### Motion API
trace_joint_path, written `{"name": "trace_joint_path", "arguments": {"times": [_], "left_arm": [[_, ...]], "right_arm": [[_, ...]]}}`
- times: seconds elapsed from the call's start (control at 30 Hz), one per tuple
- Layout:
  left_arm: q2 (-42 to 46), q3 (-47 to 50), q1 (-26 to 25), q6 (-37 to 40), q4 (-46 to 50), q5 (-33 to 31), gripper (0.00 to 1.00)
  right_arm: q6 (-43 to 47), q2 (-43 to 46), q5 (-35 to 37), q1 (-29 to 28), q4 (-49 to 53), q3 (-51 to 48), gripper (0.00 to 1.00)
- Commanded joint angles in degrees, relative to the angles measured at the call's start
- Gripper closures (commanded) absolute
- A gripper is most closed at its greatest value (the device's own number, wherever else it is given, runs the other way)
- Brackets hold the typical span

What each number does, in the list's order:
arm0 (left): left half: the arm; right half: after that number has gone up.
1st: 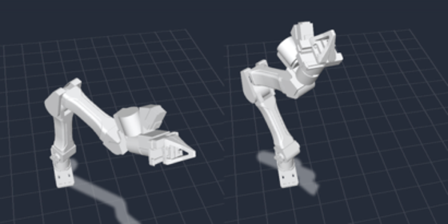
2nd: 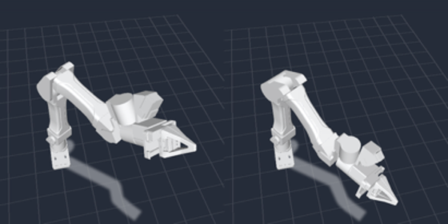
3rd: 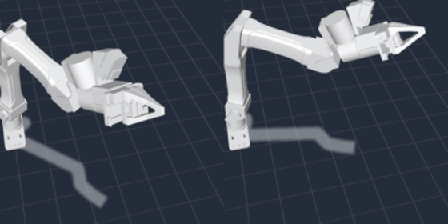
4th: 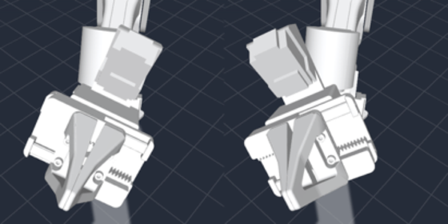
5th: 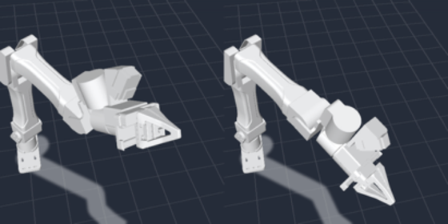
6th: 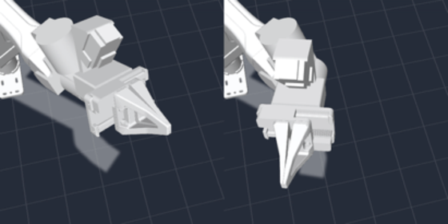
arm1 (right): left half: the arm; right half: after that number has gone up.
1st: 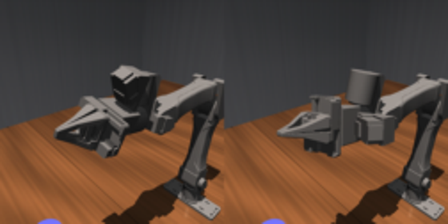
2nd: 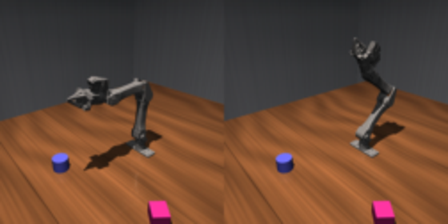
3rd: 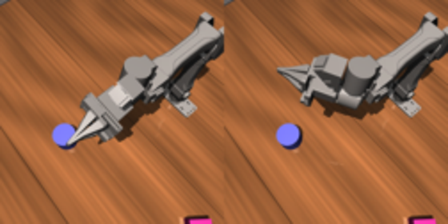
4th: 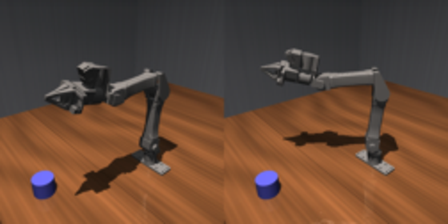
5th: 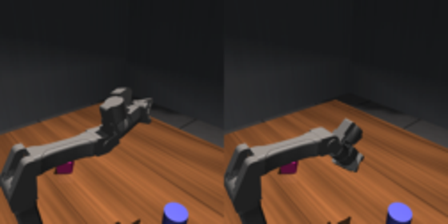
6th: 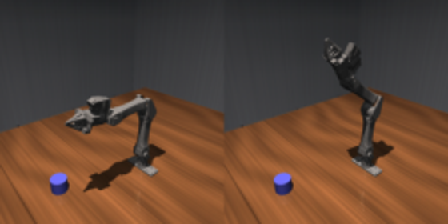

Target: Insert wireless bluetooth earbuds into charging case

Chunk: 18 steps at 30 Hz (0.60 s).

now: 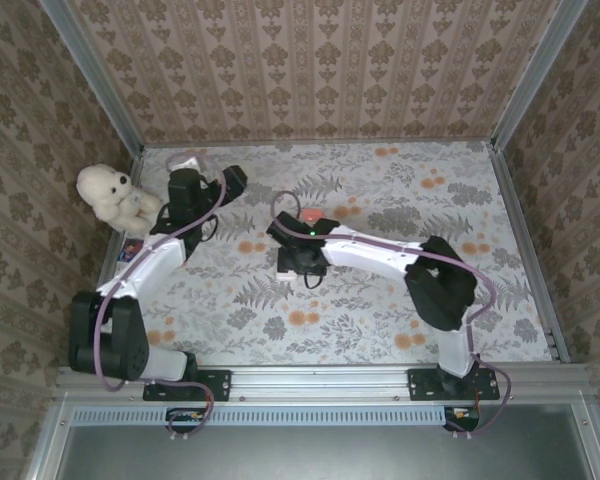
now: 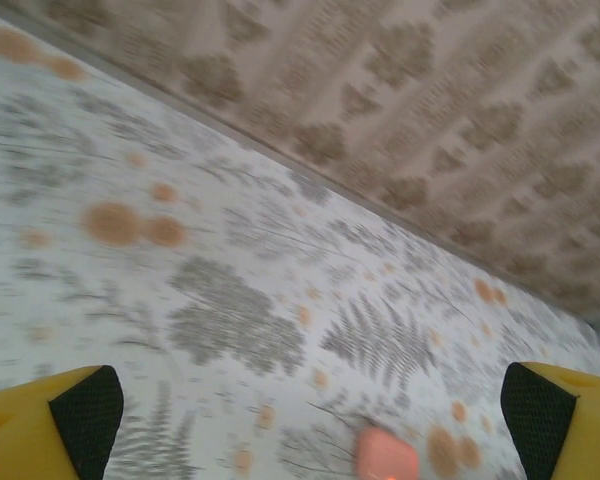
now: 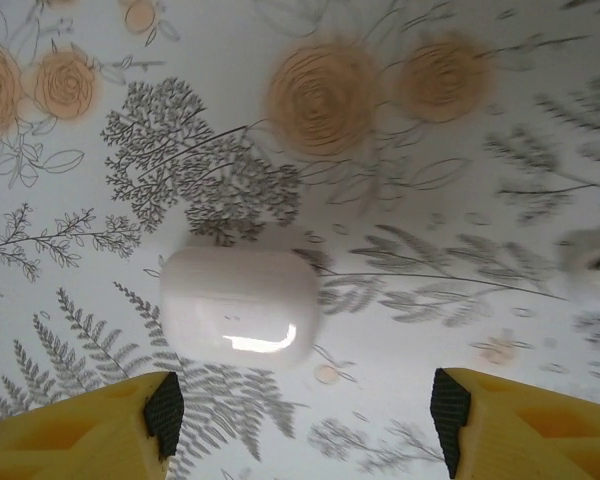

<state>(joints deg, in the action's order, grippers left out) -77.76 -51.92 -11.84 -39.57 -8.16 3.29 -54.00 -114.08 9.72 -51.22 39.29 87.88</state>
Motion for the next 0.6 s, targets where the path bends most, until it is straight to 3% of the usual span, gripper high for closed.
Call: {"name": "trace_joint_path", "arguments": {"times": [0.0, 0.27, 0.57], "left_arm": [[3.72, 2.15, 3.22, -3.56, 8.36, -6.53, 0.00], [8.46, 6.49, 5.78, -7.24, 6.59, -4.68, 0.00], [8.60, 8.29, 5.86, -10.26, 5.32, -4.22, 0.00]], "right_arm": [[-3.27, -4.78, 2.40, -0.99, 4.76, 5.88, 0.29], [-5.49, -14.41, 3.25, -1.79, 9.52, 14.96, 0.29], [-5.59, -17.49, 3.78, -2.13, 11.11, 16.10, 0.30]]}}
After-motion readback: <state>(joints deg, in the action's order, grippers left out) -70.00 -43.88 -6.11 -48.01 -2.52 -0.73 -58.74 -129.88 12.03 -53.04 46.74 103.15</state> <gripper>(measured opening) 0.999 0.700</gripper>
